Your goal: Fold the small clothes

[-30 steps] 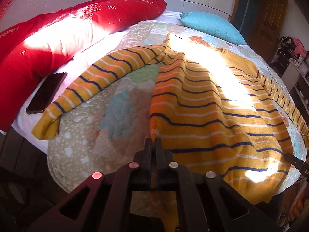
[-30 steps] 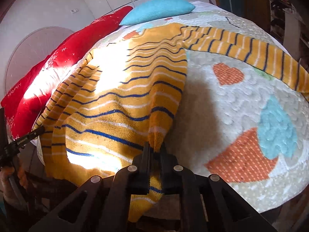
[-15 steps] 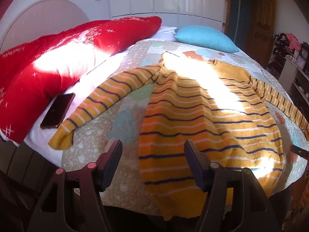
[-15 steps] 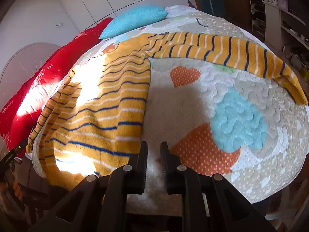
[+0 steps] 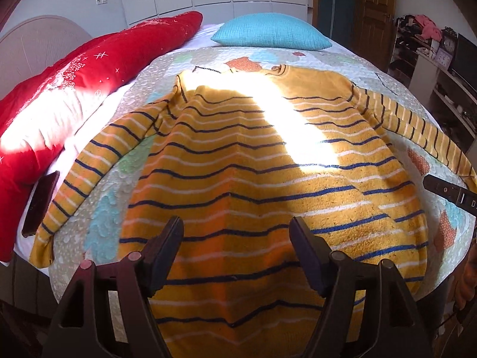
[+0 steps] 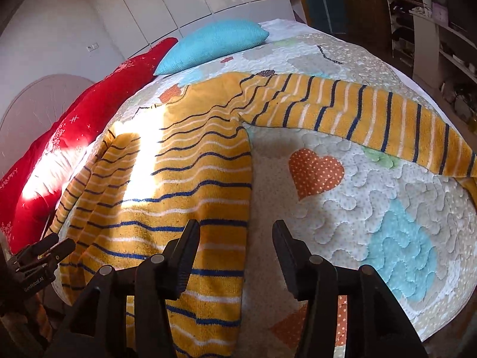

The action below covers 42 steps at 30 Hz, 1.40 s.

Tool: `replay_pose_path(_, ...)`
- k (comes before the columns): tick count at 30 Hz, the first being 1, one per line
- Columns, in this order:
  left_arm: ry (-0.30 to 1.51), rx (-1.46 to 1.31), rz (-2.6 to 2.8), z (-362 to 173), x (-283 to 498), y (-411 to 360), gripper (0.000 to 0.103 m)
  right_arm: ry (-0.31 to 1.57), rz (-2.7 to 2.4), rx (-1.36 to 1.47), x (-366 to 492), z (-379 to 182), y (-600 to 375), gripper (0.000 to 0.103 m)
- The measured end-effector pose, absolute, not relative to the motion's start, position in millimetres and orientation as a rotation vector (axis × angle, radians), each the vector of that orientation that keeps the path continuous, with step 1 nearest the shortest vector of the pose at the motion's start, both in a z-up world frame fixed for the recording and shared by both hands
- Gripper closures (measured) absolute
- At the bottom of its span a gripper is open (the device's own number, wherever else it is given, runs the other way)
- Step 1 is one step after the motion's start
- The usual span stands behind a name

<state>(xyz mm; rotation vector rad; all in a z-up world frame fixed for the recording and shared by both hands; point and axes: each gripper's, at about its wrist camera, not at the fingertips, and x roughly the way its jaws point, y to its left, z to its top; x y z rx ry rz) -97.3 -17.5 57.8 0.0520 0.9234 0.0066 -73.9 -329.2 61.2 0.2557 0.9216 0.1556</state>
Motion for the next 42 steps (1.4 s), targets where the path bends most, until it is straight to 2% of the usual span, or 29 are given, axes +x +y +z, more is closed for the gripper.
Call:
replay_pose_path(25, 0.948, -0.005, 0.032, 50, -92, 0, 0.031, 0.949, 0.14, 0.28, -71, 50, -333, 0.039)
replay_pose_path(34, 0.937, -0.26, 0.266, 43, -112, 115, 0.031, 0.952, 0.134, 0.269, -73, 54, -328, 0.036)
replay_pose_path(42, 0.859, -0.602, 0.389, 26, -146, 225, 0.029, 0.97, 0.164, 0.227, -68, 54, -302, 0.035)
